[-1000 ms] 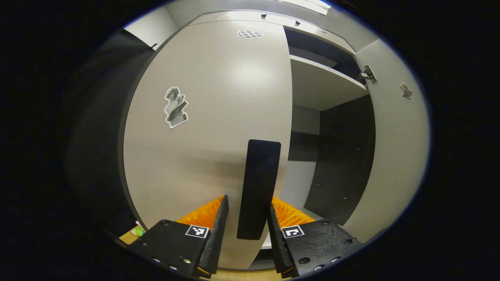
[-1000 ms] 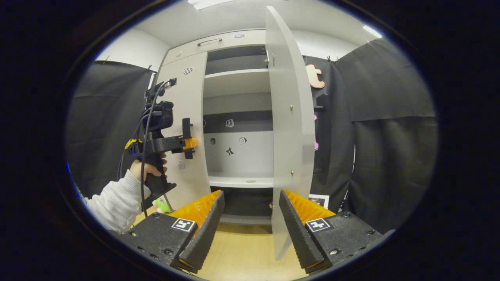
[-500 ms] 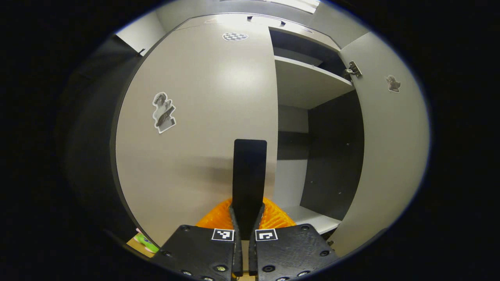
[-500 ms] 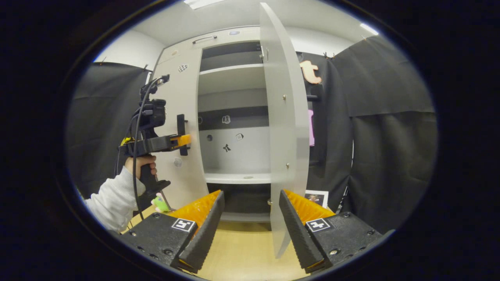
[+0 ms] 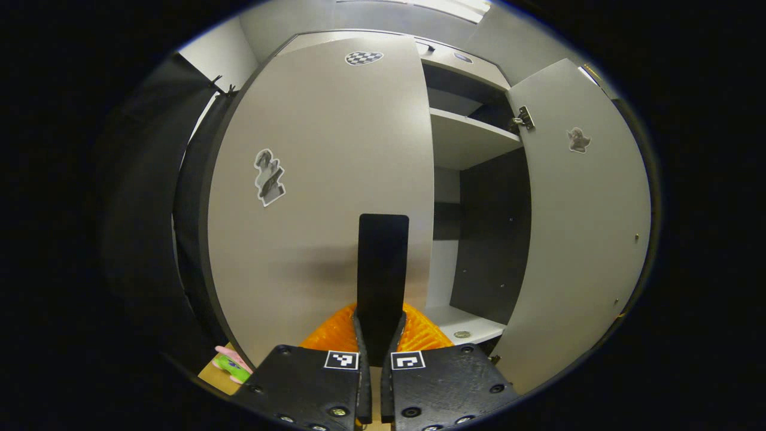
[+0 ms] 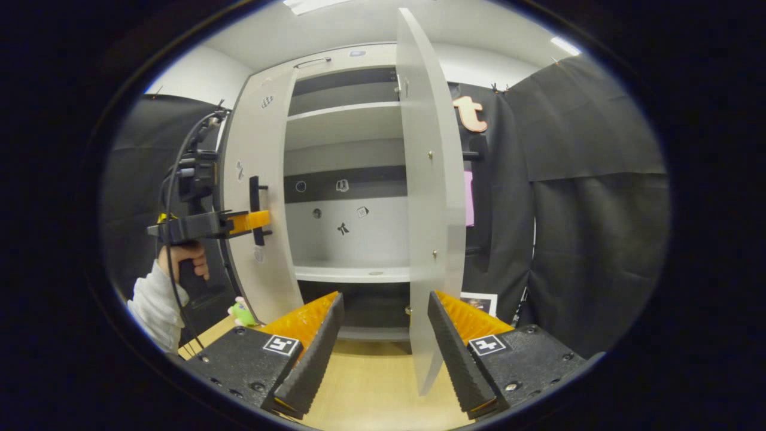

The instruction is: Open the right door of the double-door shoe cabinet with the right hand, and open the left door with the left hand.

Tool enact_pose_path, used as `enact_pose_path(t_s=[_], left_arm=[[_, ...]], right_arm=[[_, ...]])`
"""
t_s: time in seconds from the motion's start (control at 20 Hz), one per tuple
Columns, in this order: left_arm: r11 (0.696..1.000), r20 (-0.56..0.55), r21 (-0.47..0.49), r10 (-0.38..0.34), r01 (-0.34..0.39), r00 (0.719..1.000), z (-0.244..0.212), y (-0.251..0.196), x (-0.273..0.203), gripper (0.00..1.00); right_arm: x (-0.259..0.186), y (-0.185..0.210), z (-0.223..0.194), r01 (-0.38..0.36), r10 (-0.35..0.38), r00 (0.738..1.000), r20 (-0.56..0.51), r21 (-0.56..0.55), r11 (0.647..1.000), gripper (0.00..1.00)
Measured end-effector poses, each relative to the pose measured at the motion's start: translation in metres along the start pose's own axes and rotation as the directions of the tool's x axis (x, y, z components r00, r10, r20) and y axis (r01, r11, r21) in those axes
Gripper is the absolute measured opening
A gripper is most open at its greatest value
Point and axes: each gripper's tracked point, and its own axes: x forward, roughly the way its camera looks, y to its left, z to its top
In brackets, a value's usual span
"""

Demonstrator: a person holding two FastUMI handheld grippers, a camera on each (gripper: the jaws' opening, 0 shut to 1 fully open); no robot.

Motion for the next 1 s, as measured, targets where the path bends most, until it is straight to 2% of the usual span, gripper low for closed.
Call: enact_pose_path(t_s=[0.5, 1.0], left_arm=[[1.0, -0.001, 0.0, -0.014, 0.014, 1.0, 0.005, 0.032, -0.068, 0.05], [0.997, -0.008, 0.027, 0.078, -0.078, 0.997, 0.01, 0.097, -0.12, 0.04]], right_arm=[[0.002, 0.032, 0.001, -0.049, 0.05, 0.999, 0.009, -0.025, 0.998, 0.88], [0.007, 0.056, -0.002, -0.069, 0.069, 0.998, 0.01, -0.027, 0.997, 0.88]])
